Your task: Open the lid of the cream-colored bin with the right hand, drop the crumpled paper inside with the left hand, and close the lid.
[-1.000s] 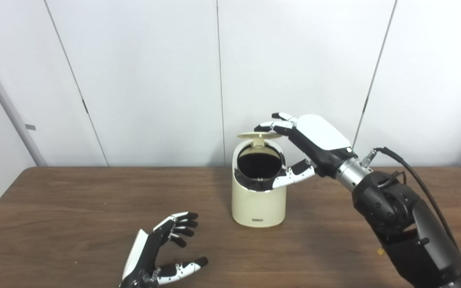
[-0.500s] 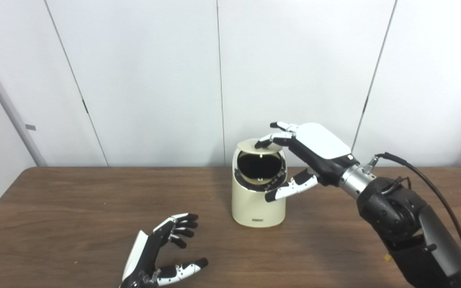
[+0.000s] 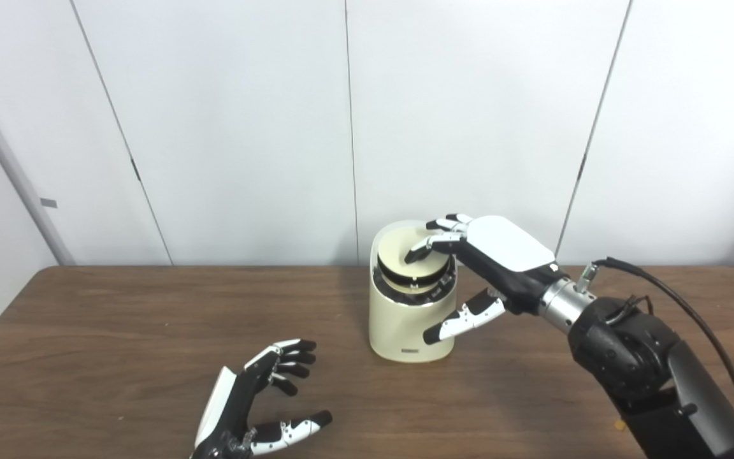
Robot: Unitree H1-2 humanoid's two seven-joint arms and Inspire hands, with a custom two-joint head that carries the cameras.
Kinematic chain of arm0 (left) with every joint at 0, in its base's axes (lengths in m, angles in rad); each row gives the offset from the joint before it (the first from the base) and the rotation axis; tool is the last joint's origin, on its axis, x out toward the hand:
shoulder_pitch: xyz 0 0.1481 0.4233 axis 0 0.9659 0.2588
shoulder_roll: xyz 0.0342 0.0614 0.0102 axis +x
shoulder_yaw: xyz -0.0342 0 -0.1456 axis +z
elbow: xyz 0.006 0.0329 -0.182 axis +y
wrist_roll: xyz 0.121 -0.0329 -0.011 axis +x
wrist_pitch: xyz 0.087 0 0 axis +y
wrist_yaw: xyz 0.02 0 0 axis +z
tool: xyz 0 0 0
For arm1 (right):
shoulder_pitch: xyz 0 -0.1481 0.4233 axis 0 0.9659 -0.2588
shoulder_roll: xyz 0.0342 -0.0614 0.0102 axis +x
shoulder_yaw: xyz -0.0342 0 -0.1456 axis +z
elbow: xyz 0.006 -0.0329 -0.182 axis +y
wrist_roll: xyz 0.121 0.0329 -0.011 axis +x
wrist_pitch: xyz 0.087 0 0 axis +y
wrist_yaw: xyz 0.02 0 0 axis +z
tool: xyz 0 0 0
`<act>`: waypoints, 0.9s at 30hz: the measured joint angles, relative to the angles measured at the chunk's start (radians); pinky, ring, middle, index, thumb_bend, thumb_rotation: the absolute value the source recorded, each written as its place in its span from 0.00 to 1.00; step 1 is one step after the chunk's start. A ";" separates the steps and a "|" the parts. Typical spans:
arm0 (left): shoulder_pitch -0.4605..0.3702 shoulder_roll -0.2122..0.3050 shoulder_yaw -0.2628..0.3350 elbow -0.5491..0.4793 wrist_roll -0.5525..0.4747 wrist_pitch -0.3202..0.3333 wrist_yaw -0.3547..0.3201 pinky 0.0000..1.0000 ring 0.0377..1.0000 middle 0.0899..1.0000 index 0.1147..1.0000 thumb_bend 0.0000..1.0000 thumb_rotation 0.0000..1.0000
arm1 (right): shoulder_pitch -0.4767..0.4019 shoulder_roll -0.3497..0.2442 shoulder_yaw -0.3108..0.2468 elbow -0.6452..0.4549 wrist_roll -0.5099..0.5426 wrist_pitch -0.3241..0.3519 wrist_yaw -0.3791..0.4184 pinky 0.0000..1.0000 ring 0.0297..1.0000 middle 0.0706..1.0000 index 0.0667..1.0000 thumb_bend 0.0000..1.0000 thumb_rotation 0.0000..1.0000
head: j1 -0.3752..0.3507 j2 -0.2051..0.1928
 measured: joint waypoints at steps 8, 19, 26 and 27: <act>0.000 0.000 -0.002 -0.009 0.002 0.000 0.000 0.53 0.64 0.68 0.72 0.71 0.00 | 0.012 -0.004 0.010 0.000 -0.001 -0.010 0.006 1.00 0.91 0.71 0.70 0.76 0.37 | 0.005 0.008; 0.004 -0.001 -0.003 -0.010 0.002 0.001 0.000 0.53 0.64 0.68 0.72 0.71 0.00 | 0.017 -0.027 0.044 0.000 -0.070 -0.069 -0.013 0.96 0.90 0.71 0.69 0.78 0.40 | 0.005 0.011; 0.006 -0.001 -0.003 -0.013 0.002 0.004 -0.001 0.54 0.64 0.68 0.72 0.71 0.00 | 0.017 -0.030 0.060 0.000 -0.122 -0.086 -0.023 0.98 0.90 0.71 0.69 0.77 0.42 | 0.009 0.015; 0.007 -0.002 -0.003 -0.013 0.001 0.004 -0.001 0.54 0.64 0.68 0.72 0.71 0.00 | 0.017 -0.030 0.062 0.001 -0.127 -0.089 -0.025 0.97 0.90 0.71 0.69 0.77 0.43 | 0.011 0.017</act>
